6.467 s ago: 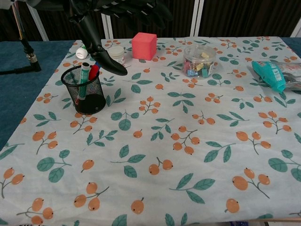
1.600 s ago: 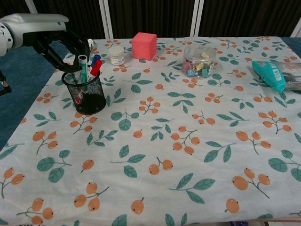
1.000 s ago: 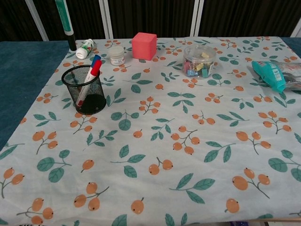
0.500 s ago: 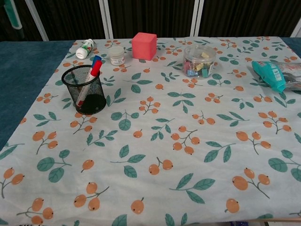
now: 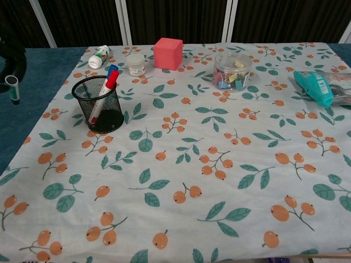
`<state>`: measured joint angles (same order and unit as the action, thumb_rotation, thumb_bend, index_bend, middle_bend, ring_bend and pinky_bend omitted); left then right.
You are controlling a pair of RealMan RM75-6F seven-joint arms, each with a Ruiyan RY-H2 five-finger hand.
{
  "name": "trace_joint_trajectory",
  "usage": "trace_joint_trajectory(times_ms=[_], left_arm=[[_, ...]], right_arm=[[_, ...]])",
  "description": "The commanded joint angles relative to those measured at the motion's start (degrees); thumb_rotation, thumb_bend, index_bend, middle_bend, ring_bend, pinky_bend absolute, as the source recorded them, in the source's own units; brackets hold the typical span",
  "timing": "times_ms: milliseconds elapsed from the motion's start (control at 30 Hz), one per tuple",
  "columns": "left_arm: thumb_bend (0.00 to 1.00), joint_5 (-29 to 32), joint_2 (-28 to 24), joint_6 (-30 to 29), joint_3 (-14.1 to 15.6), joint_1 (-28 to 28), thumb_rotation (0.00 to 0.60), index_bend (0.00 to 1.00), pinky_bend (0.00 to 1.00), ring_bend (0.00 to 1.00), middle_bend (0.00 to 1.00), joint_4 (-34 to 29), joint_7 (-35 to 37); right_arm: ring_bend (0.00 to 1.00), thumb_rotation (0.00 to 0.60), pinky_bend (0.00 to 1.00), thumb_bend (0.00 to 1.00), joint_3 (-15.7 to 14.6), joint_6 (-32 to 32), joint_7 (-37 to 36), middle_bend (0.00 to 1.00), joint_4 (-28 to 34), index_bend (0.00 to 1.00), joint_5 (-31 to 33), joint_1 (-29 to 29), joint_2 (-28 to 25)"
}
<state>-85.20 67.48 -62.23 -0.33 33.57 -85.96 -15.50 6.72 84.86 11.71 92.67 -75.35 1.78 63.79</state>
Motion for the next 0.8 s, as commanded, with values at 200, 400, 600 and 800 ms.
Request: trace_joint_trajectory(times_ms=[200, 400, 600, 800], left_arm=[[0.43, -2.6, 6.77, 4.28, 0.19, 3.34, 0.6, 0.56, 0.26, 0.17, 0.57, 4.97, -2.37], [0.38, -2.39, 6.52, 5.54, 1.02, 3.33, 0.6, 0.53, 0.26, 0.16, 0.53, 3.65, -3.59], [0.27, -2.44, 1.44, 4.54, 0.45, 3.3, 0.6, 0.25, 0.26, 0.08, 0.26, -3.39, -6.02], [0.21, 0.1, -6.79, 4.15, -0.02, 2.41, 0.6, 0.09, 0.24, 0.0, 0.11, -14.84, -10.15]], right_arm=[[0.16, 0.6, 0.19, 0.01, 0.04, -0.03, 0.03, 0.1, -0.11, 0.09, 0.06, 0.05, 0.03], [0.16, 0.6, 0.19, 0.01, 0.14, 0.28, -0.41, 0.1, 0.03, 0.09, -0.01, -0.11, -0.22], [0.16, 0.6, 0.19, 0.01, 0.16, 0.44, -0.67, 0.1, 0.24, 0.09, -0.21, -0.16, -0.4], [0.16, 0.6, 0.19, 0.01, 0.15, 0.43, -1.0, 0.1, 0.5, 0.09, -0.38, -0.16, -0.54]])
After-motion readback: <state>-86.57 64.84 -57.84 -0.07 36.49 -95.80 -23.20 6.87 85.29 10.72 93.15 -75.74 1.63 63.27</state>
